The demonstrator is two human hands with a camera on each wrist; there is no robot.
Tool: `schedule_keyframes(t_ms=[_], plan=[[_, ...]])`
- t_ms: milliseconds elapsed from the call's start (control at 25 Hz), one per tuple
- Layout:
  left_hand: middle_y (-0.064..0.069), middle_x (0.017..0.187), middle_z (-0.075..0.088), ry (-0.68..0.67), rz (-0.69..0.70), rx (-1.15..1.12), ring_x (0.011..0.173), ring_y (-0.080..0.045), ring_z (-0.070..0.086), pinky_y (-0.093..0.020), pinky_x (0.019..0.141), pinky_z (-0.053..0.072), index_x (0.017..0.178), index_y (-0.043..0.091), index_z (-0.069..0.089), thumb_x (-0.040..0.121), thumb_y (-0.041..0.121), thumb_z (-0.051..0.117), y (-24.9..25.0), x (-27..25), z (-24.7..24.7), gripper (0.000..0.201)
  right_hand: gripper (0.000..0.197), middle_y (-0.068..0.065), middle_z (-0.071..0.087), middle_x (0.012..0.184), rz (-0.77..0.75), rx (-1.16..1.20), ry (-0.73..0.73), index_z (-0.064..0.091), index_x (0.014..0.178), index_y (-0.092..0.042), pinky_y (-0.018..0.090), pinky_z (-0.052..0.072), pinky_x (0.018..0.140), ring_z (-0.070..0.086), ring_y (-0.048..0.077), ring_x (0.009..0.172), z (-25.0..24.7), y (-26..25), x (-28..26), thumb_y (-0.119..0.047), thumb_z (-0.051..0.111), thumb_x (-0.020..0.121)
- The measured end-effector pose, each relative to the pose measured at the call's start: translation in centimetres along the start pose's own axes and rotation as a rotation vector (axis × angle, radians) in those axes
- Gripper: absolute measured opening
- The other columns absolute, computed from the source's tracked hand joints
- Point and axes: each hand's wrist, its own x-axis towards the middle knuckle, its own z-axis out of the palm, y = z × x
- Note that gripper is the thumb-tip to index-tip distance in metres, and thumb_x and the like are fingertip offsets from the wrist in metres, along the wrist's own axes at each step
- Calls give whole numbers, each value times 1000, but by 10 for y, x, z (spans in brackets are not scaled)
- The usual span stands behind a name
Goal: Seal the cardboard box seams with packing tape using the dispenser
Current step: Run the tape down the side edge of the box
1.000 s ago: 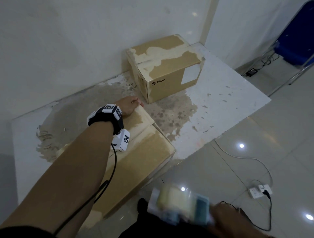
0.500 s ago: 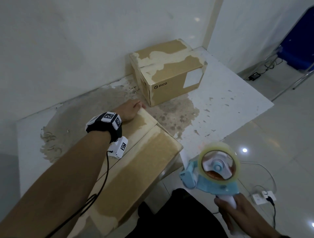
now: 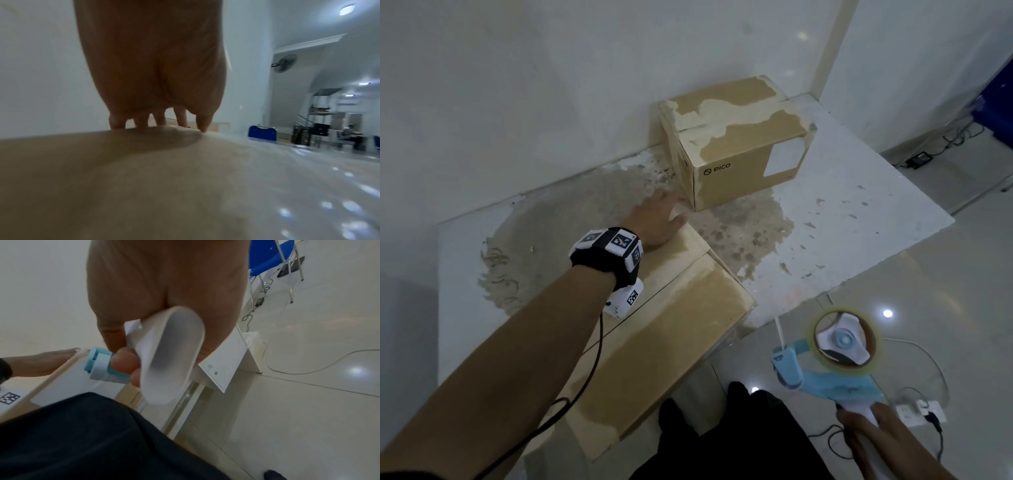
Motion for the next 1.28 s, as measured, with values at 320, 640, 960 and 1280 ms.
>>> schedule_keyframes(t_ms=[320, 640, 960, 1280], plan=[[6, 117, 57, -168, 485, 342, 116, -20, 49, -53, 111, 19, 110, 35, 59, 93, 54, 39, 109, -86, 74, 33, 48, 17, 42, 46, -120, 113, -160, 49, 50, -7, 29, 38, 48, 45, 25, 38, -4, -23, 37, -25, 56, 94], [-1, 100, 58, 21, 466, 629, 94, -28, 57, -65, 100, 29, 90, 23, 63, 83, 19, 61, 112, -90, 108, 8, 30, 12, 39, 56, -115, 423, -7, 45, 71, -10, 29, 36, 41, 40, 23, 39, -20, -53, 71, -21, 50, 98], [2, 96, 64, 36, 593, 712, 103, -29, 62, -69, 98, 36, 100, 20, 61, 82, 11, 67, 102, -98, 105, 21, 32, 11, 43, 57, -220, 397, -135, 49, 68, -12, 29, 37, 45, 40, 23, 42, -13, -106, 80, -24, 51, 98], [-4, 126, 58, 213, 479, 596, 135, -34, 40, -60, 110, 27, 116, 24, 58, 89, 45, 41, 39, -128, 89, 38, 28, 11, 42, 57, -277, 357, -234, 45, 72, -11, 29, 37, 45, 40, 23, 41, 23, -158, 100, -23, 54, 95]])
